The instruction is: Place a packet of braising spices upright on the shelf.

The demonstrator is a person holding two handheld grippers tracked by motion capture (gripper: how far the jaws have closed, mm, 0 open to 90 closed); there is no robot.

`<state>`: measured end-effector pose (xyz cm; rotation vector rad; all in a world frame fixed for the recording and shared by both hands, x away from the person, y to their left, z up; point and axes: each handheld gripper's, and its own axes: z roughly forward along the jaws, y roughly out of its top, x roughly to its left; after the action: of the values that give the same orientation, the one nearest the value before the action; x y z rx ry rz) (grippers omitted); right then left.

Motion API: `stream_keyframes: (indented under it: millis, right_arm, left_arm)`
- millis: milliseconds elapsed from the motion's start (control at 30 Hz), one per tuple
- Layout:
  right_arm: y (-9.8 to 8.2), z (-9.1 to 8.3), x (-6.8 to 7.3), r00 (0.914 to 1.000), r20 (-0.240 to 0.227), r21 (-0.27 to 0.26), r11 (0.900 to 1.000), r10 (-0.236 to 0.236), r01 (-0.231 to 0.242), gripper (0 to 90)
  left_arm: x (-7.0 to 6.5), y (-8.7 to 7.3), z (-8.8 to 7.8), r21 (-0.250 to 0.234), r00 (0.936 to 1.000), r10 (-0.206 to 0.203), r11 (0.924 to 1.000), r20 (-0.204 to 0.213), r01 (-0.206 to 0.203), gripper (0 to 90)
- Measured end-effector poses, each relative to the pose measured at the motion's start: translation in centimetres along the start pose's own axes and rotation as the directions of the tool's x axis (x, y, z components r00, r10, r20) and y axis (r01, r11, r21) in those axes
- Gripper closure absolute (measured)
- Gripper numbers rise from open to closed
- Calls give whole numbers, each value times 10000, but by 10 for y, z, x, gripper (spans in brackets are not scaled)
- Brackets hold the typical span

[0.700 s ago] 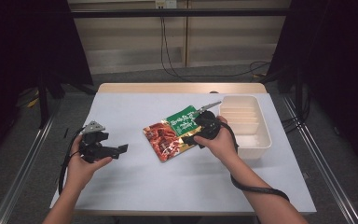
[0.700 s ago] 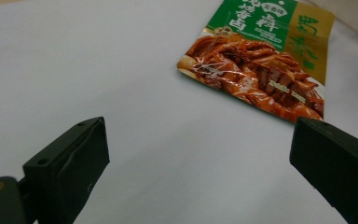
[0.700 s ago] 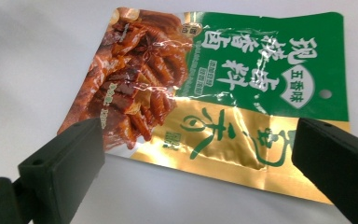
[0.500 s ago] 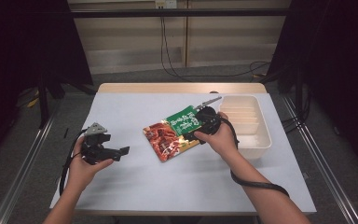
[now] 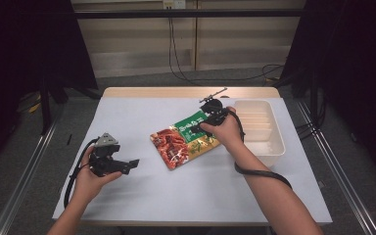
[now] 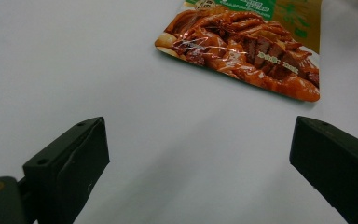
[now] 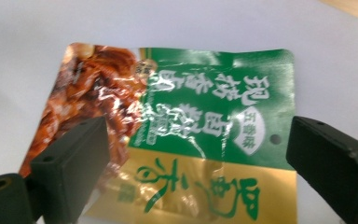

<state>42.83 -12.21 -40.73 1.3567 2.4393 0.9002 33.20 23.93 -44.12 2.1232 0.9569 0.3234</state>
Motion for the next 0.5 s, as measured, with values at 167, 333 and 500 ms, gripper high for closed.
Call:
stream_keyframes:
  millis: [167, 333, 500]
  right_arm:
    - [4, 13, -10, 9991, -3, 128, 9990, 429, -429, 91]
    - [5, 24, -16, 9984, 239, 204, 9984, 514, -519, 123]
    - [4, 31, -24, 9946, 379, 436, 9942, 971, -987, 141]
  left_arm:
    - [-1, -1, -1, -123, 10000, 16, 9999, -49, -17, 45]
    - [-1, -4, -2, -105, 10000, -49, 9999, -25, 48, 45]
    - [-2, -5, -3, -112, 10000, 10, 9999, -73, -11, 45]
